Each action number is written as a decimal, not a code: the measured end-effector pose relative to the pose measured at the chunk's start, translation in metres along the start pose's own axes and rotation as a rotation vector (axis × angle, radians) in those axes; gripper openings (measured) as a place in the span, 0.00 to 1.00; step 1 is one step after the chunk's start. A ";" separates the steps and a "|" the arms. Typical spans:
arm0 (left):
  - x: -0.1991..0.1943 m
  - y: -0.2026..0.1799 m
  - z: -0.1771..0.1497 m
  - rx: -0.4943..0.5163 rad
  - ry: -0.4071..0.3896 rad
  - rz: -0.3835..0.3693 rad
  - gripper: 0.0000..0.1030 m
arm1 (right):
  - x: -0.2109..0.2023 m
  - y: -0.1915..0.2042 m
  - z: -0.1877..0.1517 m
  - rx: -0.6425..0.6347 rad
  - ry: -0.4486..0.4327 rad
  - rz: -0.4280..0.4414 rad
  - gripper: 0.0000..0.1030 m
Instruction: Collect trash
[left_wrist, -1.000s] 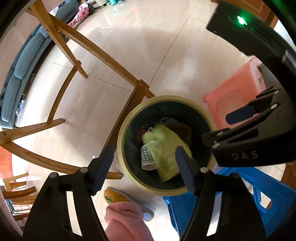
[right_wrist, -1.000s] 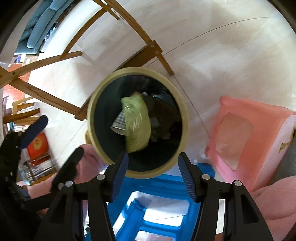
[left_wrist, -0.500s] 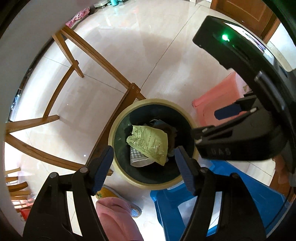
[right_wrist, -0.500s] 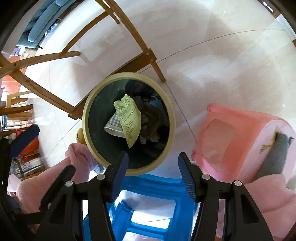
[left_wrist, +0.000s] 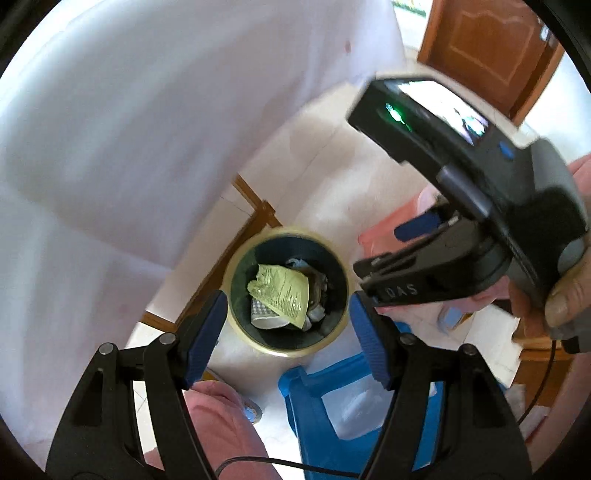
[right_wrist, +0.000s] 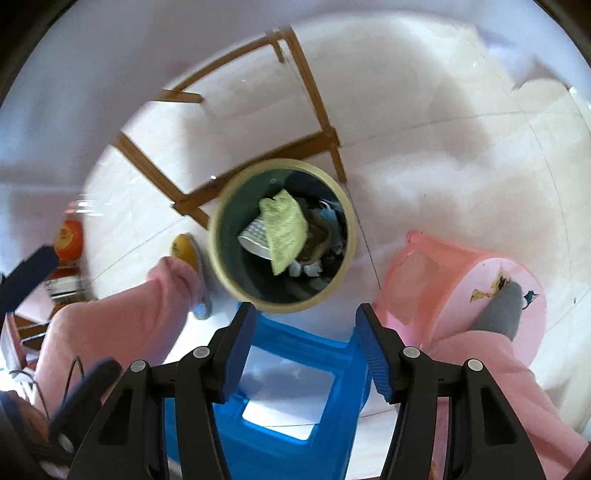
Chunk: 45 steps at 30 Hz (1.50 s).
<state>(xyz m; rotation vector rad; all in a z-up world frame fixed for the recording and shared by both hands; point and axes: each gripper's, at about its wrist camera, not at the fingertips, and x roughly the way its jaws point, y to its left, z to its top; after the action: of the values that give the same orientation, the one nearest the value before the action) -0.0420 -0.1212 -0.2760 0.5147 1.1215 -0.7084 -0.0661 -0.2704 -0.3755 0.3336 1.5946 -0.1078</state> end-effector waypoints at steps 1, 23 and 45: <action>-0.013 0.003 0.001 -0.012 -0.018 0.007 0.64 | -0.013 0.003 -0.003 -0.008 -0.011 0.007 0.55; -0.246 0.071 0.040 -0.328 -0.297 0.166 0.64 | -0.316 0.088 -0.050 -0.137 -0.463 0.145 0.55; -0.369 0.081 0.041 -0.621 -0.439 0.320 0.64 | -0.439 0.148 -0.062 -0.227 -0.747 0.165 0.66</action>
<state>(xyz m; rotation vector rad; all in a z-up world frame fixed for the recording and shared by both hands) -0.0523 -0.0026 0.0848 -0.0032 0.7610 -0.1541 -0.0771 -0.1767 0.0818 0.2084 0.8251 0.0730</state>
